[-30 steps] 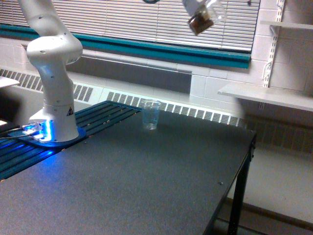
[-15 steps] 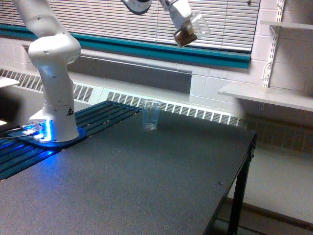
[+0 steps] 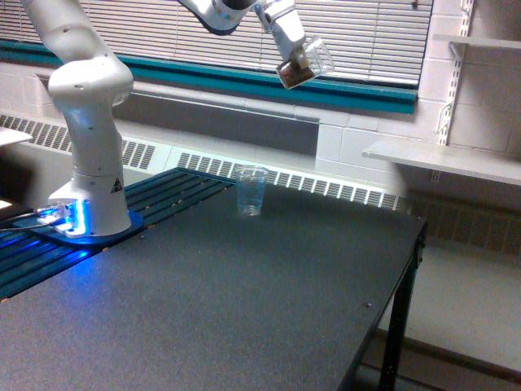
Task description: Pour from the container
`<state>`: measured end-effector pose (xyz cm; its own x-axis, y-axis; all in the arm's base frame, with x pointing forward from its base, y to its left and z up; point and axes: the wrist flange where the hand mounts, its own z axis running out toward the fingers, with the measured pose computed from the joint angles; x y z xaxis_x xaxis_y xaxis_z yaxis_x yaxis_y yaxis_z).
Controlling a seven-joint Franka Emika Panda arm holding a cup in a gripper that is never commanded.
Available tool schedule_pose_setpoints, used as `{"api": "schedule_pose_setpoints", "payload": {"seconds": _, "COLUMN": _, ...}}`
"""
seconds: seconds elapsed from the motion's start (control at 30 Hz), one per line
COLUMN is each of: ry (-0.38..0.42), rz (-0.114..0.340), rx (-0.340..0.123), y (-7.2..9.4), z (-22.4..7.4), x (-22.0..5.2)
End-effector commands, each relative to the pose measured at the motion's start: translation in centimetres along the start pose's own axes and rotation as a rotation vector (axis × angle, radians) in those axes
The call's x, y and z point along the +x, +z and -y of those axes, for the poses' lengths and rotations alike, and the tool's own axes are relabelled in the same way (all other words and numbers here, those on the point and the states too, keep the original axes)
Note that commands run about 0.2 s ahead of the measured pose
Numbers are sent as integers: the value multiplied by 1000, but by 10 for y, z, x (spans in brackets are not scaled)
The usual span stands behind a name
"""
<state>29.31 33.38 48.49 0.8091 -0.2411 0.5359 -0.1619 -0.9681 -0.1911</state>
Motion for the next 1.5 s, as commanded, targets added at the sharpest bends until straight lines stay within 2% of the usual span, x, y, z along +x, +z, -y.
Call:
{"api": "schedule_pose_setpoints", "payload": {"seconds": 0.03, "ry": 133, "rz": 6, "rx": -5, "y": -5, "z": 17, "x": -14}}
{"api": "schedule_pose_setpoints", "payload": {"seconds": 0.27, "ry": 140, "rz": -2, "rx": -17, "y": -13, "z": 22, "x": -39}}
{"api": "schedule_pose_setpoints", "payload": {"seconds": 0.5, "ry": 138, "rz": -3, "rx": -62, "y": -15, "z": 8, "x": -65}}
{"api": "schedule_pose_setpoints", "payload": {"seconds": 0.67, "ry": 147, "rz": -4, "rx": -67, "y": -25, "z": 0, "x": -80}}
{"api": "schedule_pose_setpoints", "payload": {"seconds": 0.8, "ry": 150, "rz": 13, "rx": -74, "y": -30, "z": -10, "x": -93}}
{"api": "schedule_pose_setpoints", "payload": {"seconds": 1.17, "ry": 201, "rz": 42, "rx": -92, "y": -29, "z": -31, "x": -101}}
{"api": "schedule_pose_setpoints", "payload": {"seconds": 1.5, "ry": 283, "rz": 67, "rx": -125, "y": -12, "z": -35, "x": -90}}
